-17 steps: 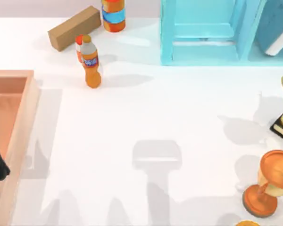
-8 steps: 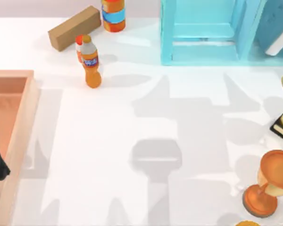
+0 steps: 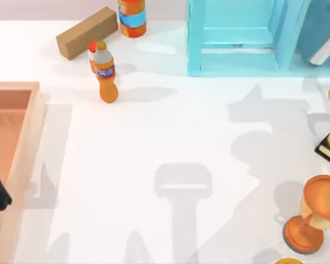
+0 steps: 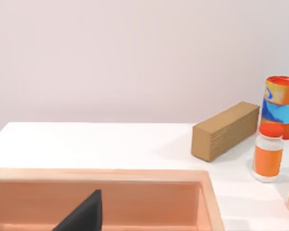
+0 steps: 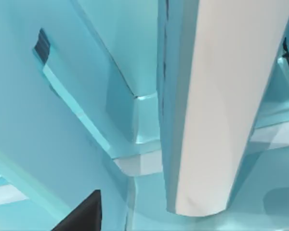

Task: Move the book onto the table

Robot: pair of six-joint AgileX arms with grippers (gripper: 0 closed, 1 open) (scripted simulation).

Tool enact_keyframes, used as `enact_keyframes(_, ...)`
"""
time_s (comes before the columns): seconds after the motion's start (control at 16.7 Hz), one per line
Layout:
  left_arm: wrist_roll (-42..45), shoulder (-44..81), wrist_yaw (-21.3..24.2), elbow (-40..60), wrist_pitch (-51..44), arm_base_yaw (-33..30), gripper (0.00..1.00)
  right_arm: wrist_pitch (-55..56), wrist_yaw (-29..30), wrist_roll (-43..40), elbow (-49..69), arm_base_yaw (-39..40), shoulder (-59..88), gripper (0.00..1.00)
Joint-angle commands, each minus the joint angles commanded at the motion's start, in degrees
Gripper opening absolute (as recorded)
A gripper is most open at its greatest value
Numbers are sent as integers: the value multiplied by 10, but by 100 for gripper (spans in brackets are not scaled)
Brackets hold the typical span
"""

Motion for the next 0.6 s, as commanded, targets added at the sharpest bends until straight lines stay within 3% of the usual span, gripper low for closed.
enact_keyframes(0.3, 0, 0, 0, 0, 0, 0, 100, -2, 3, 1, 8, 4, 7, 100)
enact_keyframes(0.6, 0, 0, 0, 0, 0, 0, 100, -8, 19, 8, 115, 19, 105, 100)
